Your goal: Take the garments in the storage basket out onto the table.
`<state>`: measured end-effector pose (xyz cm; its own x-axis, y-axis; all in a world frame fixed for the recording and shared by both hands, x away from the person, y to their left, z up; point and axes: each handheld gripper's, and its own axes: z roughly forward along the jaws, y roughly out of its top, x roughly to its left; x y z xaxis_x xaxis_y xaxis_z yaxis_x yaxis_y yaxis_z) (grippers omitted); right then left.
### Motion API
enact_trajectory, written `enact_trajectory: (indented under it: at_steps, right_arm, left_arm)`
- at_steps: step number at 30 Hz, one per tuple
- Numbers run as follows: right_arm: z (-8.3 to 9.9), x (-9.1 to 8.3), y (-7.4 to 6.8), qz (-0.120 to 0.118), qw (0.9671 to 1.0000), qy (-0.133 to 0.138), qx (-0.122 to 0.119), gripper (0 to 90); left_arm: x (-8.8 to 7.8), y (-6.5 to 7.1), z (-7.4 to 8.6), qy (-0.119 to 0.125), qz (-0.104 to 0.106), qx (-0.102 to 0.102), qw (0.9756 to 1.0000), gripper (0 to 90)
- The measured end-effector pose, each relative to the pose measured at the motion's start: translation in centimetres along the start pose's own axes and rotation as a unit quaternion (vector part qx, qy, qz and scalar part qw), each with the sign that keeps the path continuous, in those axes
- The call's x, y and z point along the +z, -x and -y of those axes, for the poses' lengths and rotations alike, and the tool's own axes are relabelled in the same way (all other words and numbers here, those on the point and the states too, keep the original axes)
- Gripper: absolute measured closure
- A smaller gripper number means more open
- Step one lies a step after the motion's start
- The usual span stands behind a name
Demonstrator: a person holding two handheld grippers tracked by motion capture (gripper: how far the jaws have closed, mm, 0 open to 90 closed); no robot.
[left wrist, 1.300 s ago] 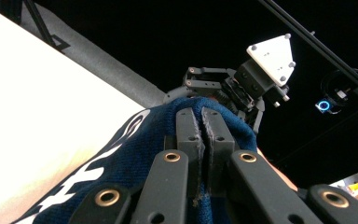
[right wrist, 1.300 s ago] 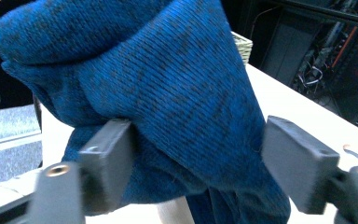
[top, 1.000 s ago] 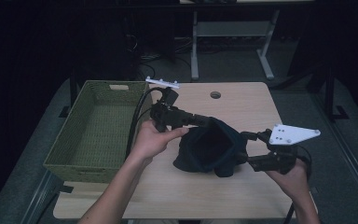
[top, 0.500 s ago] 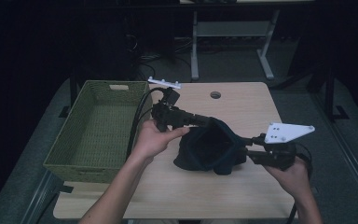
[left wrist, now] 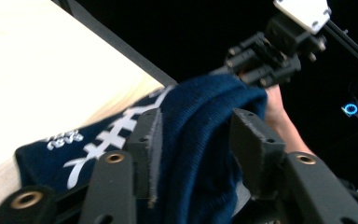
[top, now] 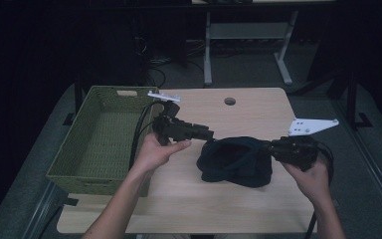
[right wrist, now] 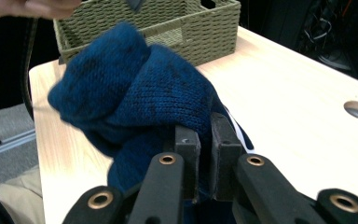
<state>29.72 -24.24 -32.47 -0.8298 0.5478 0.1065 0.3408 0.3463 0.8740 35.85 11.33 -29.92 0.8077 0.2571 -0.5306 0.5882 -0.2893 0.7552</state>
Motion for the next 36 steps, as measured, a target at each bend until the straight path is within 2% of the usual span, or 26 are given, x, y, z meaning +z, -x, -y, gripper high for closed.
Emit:
enact_trajectory:
  at_steps: [6, 11, 15, 21, 23, 25, 27, 30, 32, 34, 36]
  right_arm:
    - [0.2, -0.1, 0.9, 0.006, 0.9995, -0.003, 0.030, 84.1]
    - [0.2, -0.1, 1.5, 0.007, 0.9990, -0.001, 0.045, 84.1]
    - [0.3, -0.1, 2.0, 0.008, 0.9987, -0.002, 0.051, 84.1]
    - [0.5, -0.1, 2.4, 0.008, 0.9982, -0.002, 0.060, 84.0]
    - [0.5, -0.1, 2.5, 0.007, 0.9980, -0.003, 0.063, 84.0]
    - [0.5, 0.0, 2.6, 0.007, 0.9979, -0.004, 0.064, 84.0]
    - [0.5, 0.1, 2.6, 0.005, 0.9980, -0.005, 0.063, 84.0]
    - [0.4, 0.3, 2.5, 0.004, 0.9979, -0.010, 0.063, 84.0]
    - [0.4, 0.4, 2.5, 0.001, 0.9978, -0.011, 0.066, 84.0]
    - [0.3, 0.4, 2.3, -0.005, 0.9978, -0.014, 0.065, 84.0]
    - [0.3, 0.3, 2.1, -0.007, 0.9977, -0.019, 0.065, 84.0]
  left_arm:
    - [0.6, -0.2, 2.1, -0.016, 0.005, 0.016, 0.9997, 48.9]
    - [1.3, -0.4, 3.3, -0.030, 0.008, 0.026, 0.9992, 47.1]
    - [1.6, -0.5, 3.7, -0.041, -0.003, 0.030, 0.9987, 44.6]
    - [2.1, -0.8, 4.4, -0.064, -0.038, 0.038, 0.9965, 42.7]
    - [2.7, -1.1, 4.7, -0.072, -0.041, 0.038, 0.9958, 42.8]
    - [2.8, -1.2, 4.8, -0.074, -0.039, 0.036, 0.9958, 45.1]
    - [3.2, -1.4, 4.9, -0.078, -0.038, 0.037, 0.9955, 51.9]
    - [3.6, -1.5, 4.9, -0.085, -0.046, 0.043, 0.9943, 69.6]
    - [3.6, -1.3, 4.9, -0.084, -0.041, 0.044, 0.9946, 79.5]
    - [3.3, -1.0, 4.8, -0.079, -0.041, 0.038, 0.9953, 82.3]
    - [2.5, -0.2, 4.6, -0.065, -0.031, 0.034, 0.9968, 82.9]
